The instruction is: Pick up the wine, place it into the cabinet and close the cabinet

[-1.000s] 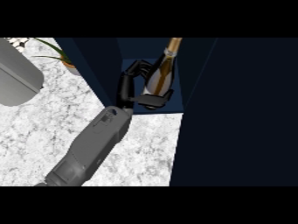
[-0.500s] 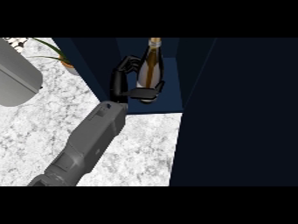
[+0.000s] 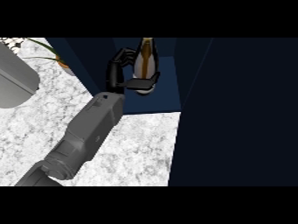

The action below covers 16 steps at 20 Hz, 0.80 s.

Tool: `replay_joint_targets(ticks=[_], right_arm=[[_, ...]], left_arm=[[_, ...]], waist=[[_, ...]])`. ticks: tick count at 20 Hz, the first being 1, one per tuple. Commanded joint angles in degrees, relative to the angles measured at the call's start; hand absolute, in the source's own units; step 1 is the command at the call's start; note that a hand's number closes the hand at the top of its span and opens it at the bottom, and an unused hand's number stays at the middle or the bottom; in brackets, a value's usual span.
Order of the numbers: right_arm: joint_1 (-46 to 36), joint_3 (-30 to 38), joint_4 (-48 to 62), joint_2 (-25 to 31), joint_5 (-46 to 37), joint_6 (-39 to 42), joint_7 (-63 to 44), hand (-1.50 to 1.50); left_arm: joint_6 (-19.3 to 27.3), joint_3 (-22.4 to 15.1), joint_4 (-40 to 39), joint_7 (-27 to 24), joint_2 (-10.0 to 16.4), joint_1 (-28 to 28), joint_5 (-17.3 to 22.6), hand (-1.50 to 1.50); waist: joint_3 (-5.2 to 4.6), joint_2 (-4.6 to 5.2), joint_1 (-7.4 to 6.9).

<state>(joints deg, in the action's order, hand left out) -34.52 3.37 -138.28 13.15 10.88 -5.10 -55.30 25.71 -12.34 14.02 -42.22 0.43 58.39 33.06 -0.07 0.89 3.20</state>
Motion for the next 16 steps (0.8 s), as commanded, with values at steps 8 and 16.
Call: replay_joint_targets(ticks=[8, 16], right_arm=[[-0.2, -1.0, -1.3, -1.6, 2.0, 0.2, 1.1, -1.50], [-1.4, -0.7, -3.6, -1.1, 3.4, -0.2, -1.6, -1.50]], left_arm=[[7.7, 0.4, -9.3, 0.2, 0.7, 7.0, -3.2, 1.50], [8.7, 0.7, -12.0, 1.9, 1.1, 7.2, -3.8, 1.50]], waist=[[0.00, 0.82, 1.48], [-0.02, 0.62, 2.06]])
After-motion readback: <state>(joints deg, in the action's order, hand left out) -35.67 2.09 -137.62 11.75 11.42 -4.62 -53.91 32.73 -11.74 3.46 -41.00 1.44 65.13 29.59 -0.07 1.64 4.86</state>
